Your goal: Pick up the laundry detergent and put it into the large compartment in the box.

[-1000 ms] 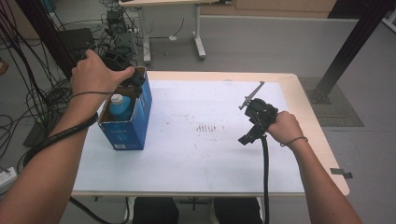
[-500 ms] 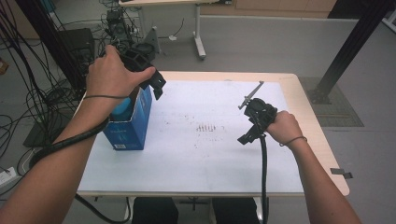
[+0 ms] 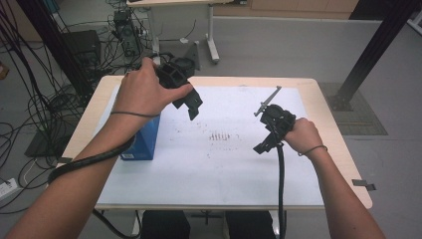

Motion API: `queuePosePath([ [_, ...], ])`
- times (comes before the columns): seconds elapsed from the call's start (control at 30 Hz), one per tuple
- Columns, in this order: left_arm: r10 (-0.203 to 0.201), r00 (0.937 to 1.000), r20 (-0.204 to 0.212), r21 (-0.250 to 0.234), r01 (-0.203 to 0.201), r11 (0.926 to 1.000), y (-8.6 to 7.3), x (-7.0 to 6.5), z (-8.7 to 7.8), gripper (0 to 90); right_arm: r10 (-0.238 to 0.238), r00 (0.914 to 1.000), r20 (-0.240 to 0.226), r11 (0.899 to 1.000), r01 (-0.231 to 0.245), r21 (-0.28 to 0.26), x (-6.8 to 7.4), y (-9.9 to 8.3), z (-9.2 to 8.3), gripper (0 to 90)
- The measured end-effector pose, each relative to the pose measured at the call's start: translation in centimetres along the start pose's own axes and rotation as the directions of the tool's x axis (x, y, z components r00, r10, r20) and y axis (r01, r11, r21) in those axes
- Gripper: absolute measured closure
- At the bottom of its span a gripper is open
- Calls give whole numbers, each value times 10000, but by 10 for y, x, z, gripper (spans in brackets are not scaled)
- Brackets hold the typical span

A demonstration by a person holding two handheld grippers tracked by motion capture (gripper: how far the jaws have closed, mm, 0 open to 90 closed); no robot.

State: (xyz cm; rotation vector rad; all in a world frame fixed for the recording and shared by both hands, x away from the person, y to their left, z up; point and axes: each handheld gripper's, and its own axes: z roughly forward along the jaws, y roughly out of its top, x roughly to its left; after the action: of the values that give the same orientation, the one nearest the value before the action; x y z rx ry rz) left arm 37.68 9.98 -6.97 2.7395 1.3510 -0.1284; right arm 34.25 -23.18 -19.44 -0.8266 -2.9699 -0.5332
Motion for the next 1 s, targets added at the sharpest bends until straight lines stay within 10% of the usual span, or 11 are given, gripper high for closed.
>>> queuePosePath([
  [0.5,1291,9914,234,341,-1299,9909,16,-45,18,55,118,9999,38,9999,-118,9,-2,-2,0,38],
  [1.0,1448,9890,316,505,-1462,9880,22,-51,29,55,192,9998,68,9998,-192,12,-3,-6,0,38],
])
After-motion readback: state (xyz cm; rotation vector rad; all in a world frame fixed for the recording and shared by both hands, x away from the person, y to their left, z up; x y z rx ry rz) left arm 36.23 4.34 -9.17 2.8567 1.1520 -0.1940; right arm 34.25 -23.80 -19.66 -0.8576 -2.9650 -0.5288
